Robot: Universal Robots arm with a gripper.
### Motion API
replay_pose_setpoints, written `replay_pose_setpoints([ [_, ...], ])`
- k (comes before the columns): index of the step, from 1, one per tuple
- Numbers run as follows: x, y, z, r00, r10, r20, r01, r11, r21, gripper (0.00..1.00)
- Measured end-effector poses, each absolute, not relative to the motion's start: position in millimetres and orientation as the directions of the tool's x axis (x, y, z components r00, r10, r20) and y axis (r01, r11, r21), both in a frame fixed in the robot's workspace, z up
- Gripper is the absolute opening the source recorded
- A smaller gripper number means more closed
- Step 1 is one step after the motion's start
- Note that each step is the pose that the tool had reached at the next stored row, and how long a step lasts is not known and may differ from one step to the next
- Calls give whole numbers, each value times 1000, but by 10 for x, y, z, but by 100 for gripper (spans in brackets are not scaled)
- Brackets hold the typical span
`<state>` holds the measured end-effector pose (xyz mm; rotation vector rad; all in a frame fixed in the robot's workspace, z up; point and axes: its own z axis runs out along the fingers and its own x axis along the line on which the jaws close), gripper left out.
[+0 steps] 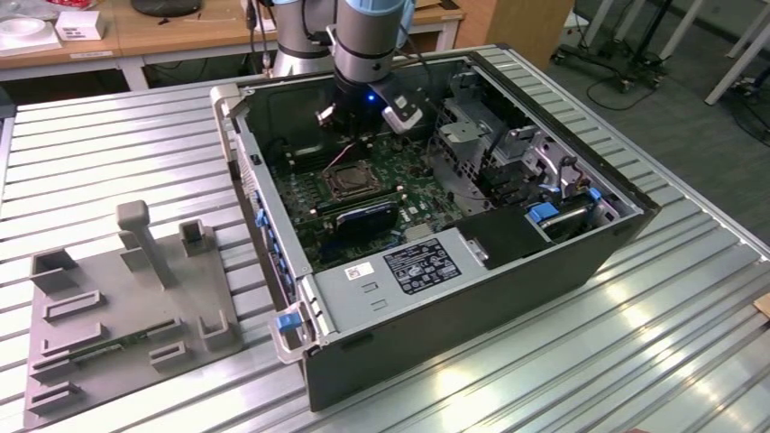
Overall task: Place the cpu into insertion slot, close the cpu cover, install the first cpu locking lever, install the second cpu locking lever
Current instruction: 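Install the first cpu locking lever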
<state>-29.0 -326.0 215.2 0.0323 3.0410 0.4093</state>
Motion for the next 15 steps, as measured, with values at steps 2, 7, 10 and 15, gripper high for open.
replay_pose_setpoints([
  [2, -294, -3258, 2152, -997, 31, -69, 11, 962, 272, 11],
  [7, -299, -3254, 2153, -997, 32, -69, 11, 960, 279, 11],
  [10, -300, -3250, 2173, -997, 32, -70, 11, 960, 280, 11],
  [15, -299, -3247, 2252, -997, 32, -71, 11, 959, 282, 11],
])
